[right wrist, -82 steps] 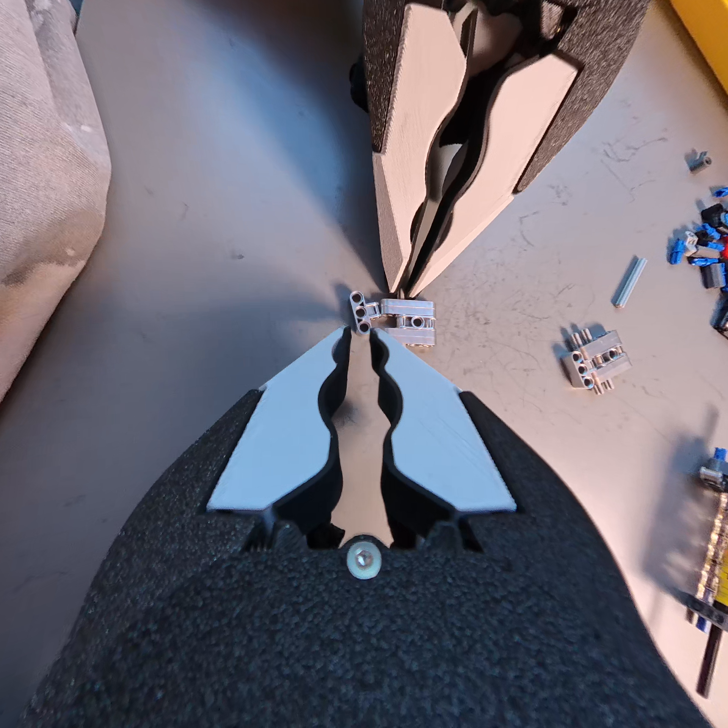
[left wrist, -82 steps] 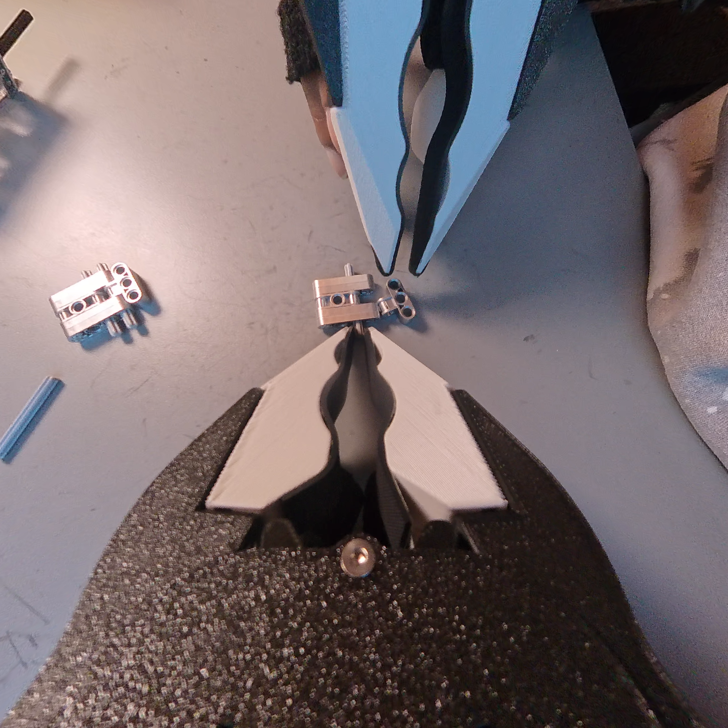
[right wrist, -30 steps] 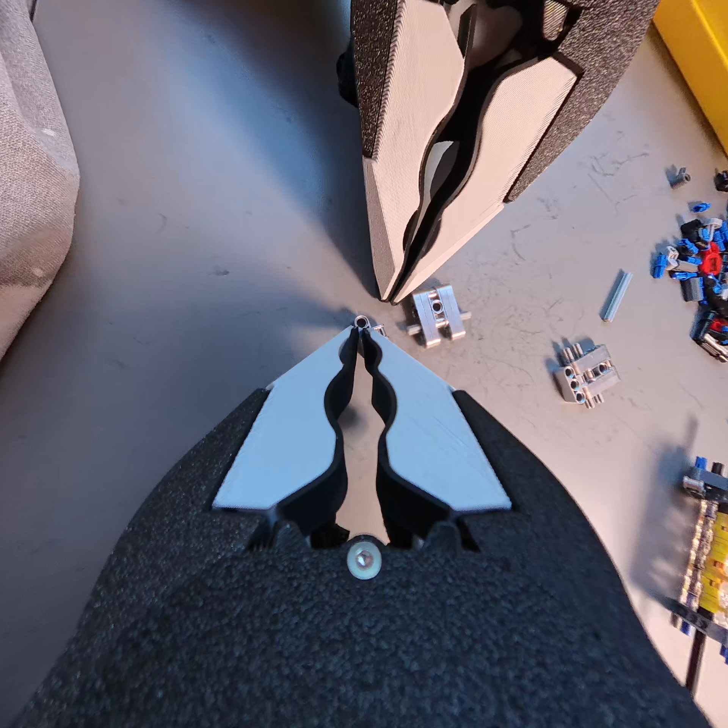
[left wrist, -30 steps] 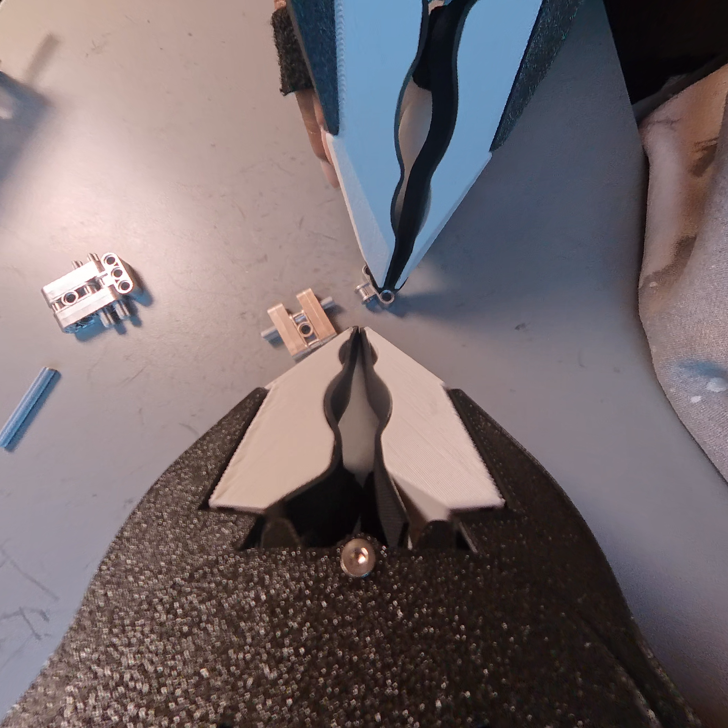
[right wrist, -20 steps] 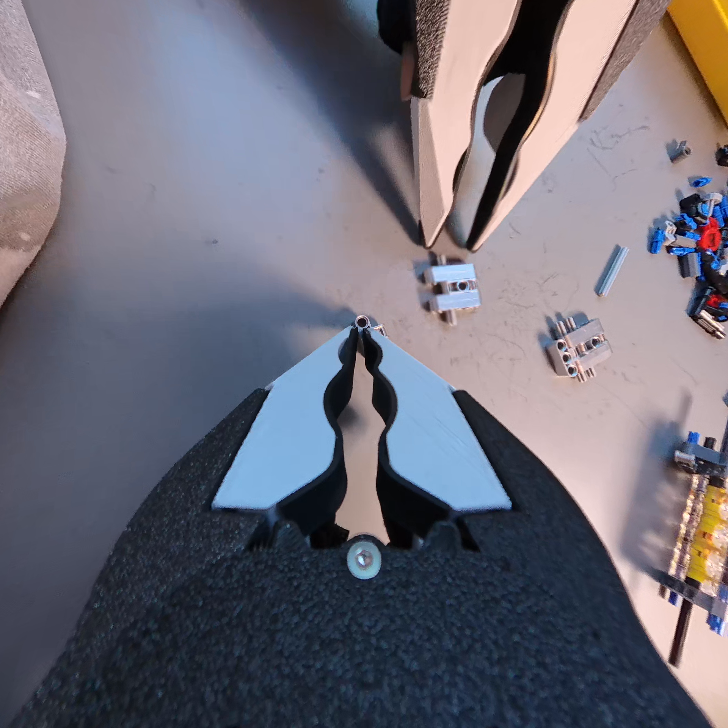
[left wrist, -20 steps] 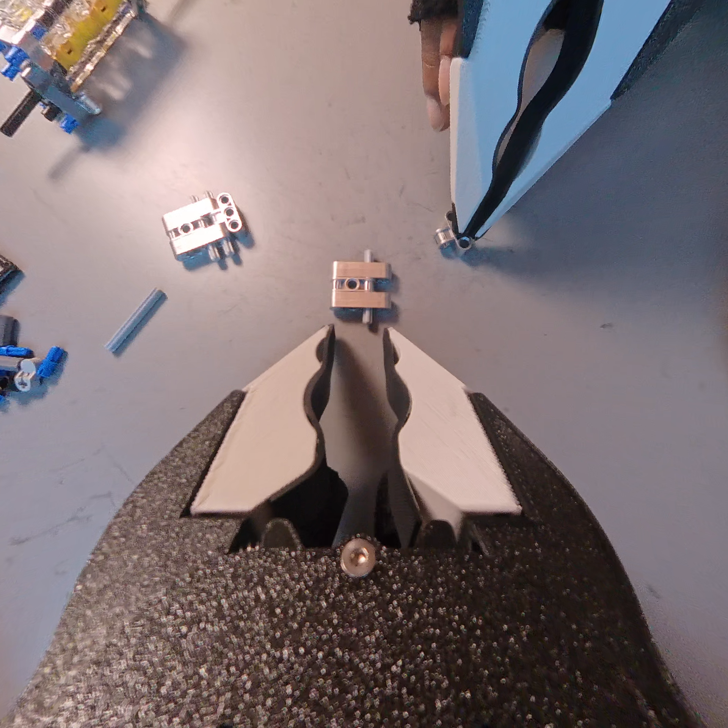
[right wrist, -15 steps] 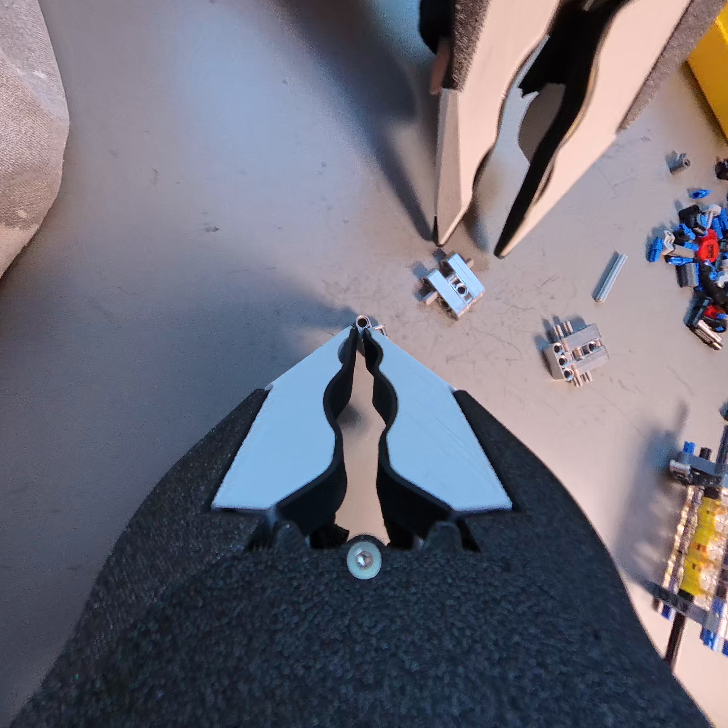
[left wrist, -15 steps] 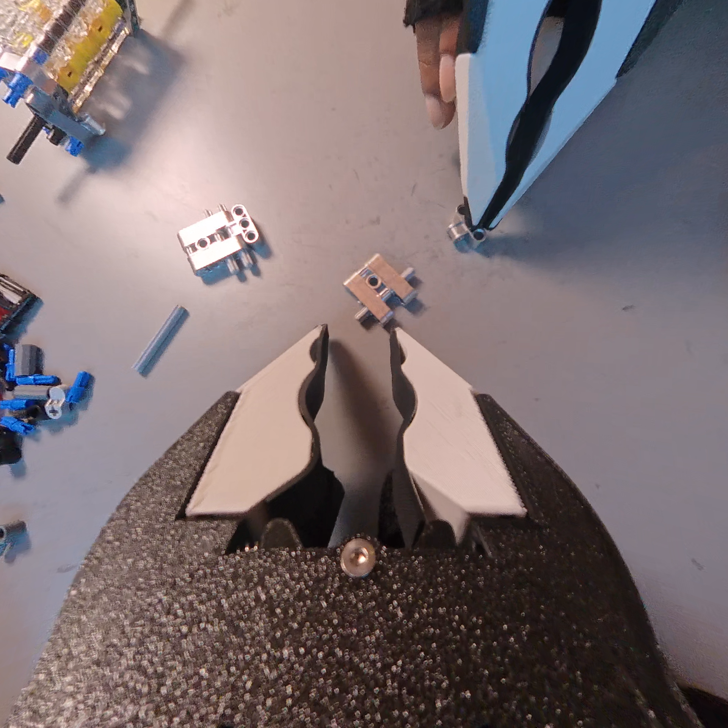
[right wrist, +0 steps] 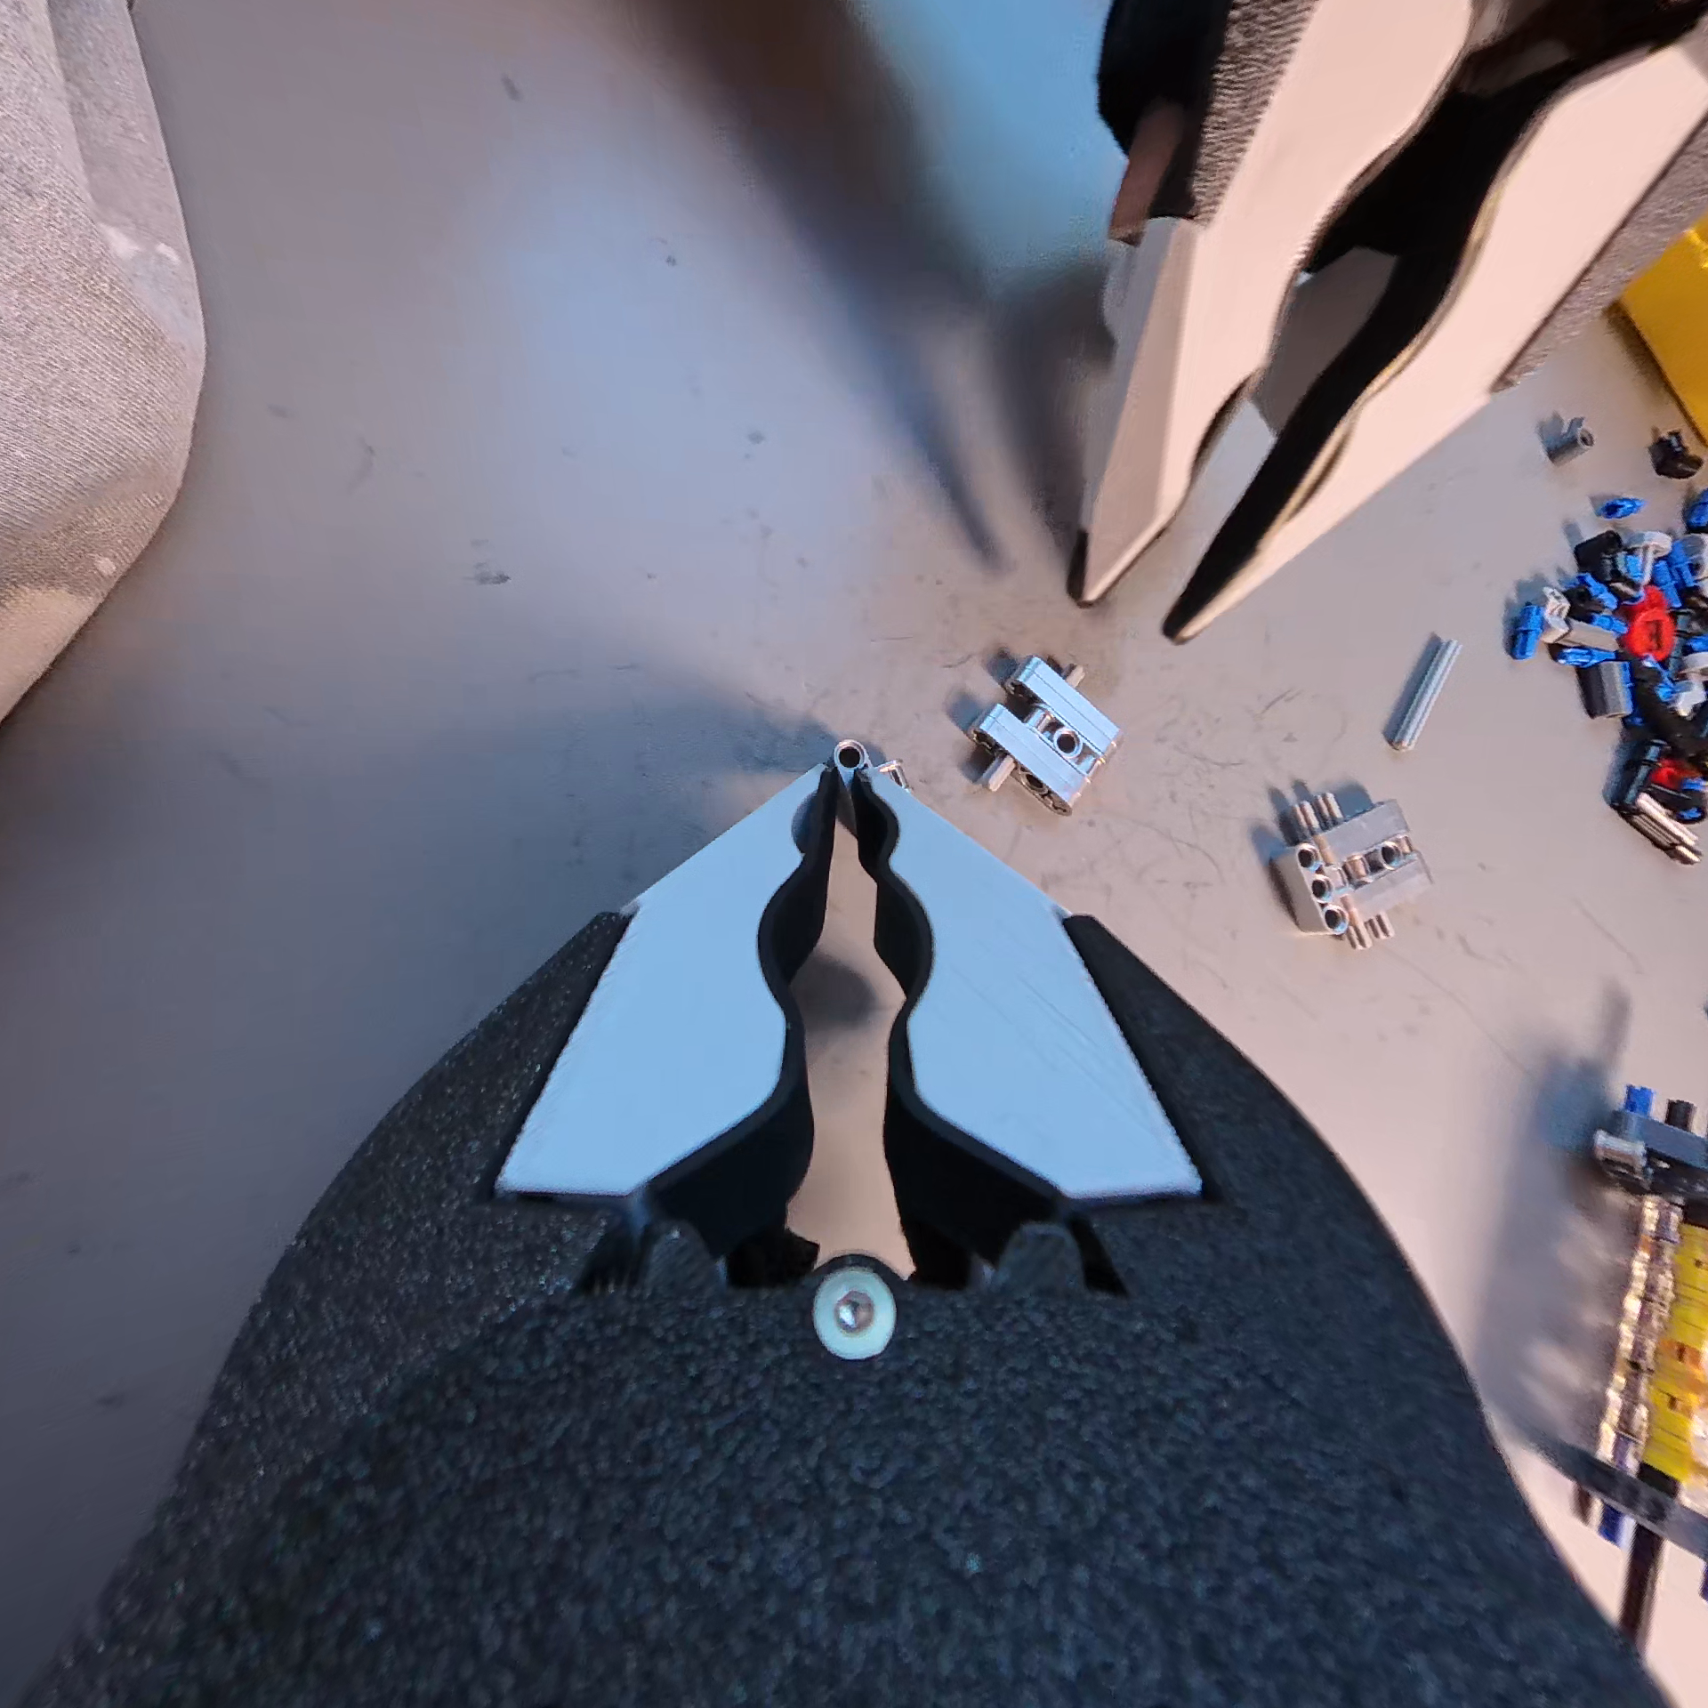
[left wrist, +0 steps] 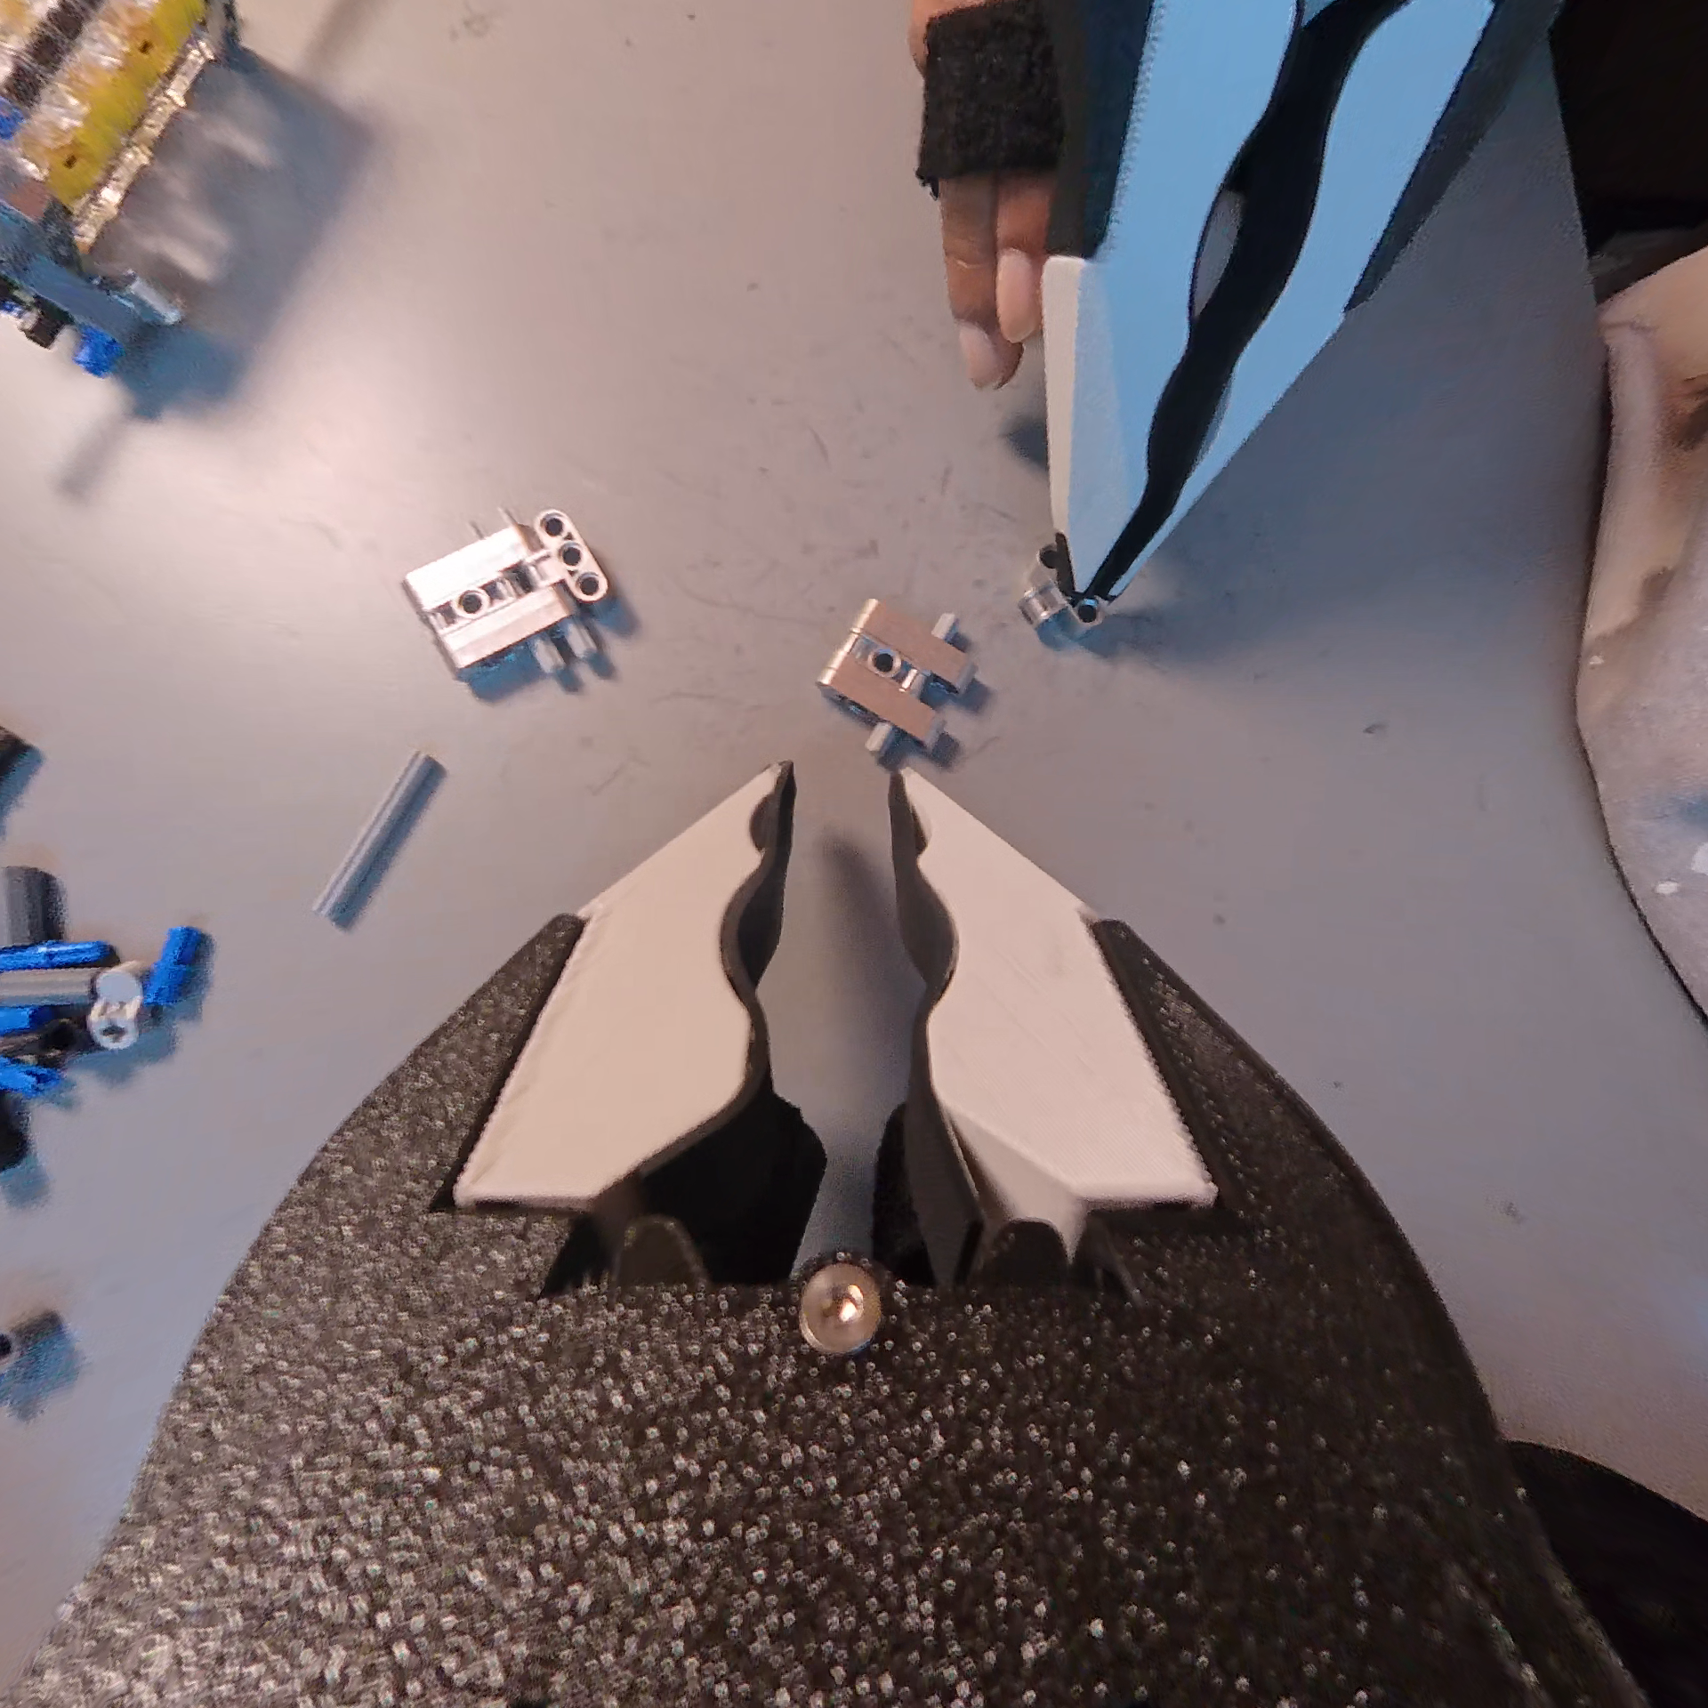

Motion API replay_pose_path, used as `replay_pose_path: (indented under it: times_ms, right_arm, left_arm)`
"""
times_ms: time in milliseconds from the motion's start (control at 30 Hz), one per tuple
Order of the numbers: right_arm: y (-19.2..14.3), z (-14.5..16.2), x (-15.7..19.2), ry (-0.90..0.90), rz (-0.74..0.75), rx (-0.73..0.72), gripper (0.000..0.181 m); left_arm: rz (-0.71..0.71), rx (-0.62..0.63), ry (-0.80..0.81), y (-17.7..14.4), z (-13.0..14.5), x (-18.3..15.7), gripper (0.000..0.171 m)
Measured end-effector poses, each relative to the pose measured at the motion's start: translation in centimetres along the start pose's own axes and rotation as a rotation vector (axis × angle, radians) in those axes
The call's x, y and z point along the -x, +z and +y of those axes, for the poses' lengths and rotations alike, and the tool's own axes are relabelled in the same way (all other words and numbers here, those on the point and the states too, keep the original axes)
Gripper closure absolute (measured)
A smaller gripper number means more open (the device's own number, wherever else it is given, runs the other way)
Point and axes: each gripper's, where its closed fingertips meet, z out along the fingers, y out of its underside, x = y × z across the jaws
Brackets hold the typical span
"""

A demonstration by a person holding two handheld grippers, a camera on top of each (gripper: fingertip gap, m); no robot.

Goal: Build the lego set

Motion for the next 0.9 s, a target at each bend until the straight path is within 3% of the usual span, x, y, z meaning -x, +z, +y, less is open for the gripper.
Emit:
replay_pose_path:
  times_ms: [133, 300, 533, 700, 900]
  right_arm:
    - [0.0, 0.1, -0.1, -0.002, 0.007, -0.002, 0.18]
    - [-0.1, 0.1, 0.2, -0.002, 0.019, -0.003, 0.179]
    - [-0.2, 0.2, 0.3, -0.01, 0.01, -0.021, 0.179]
    - [-0.2, 0.1, 0.3, -0.018, 0.001, -0.038, 0.179]
    - [0.0, 0.0, -0.2, -0.013, 0.011, -0.05, 0.18]
  left_arm:
    - [0.009, 0.039, 0.054, 0.7, -0.4, 1.1, 0.15]
    - [0.095, 0.123, 0.084, 1.8, -0.2, -0.2, 0.153]
    - [0.108, 0.122, 0.084, 1.6, -0.2, -2.1, 0.155]
    - [0.085, 0.112, 0.111, 1.1, -0.5, -0.6, 0.15]
    - [0.195, 0.132, 0.166, 2.3, -1.0, -0.3, 0.146]
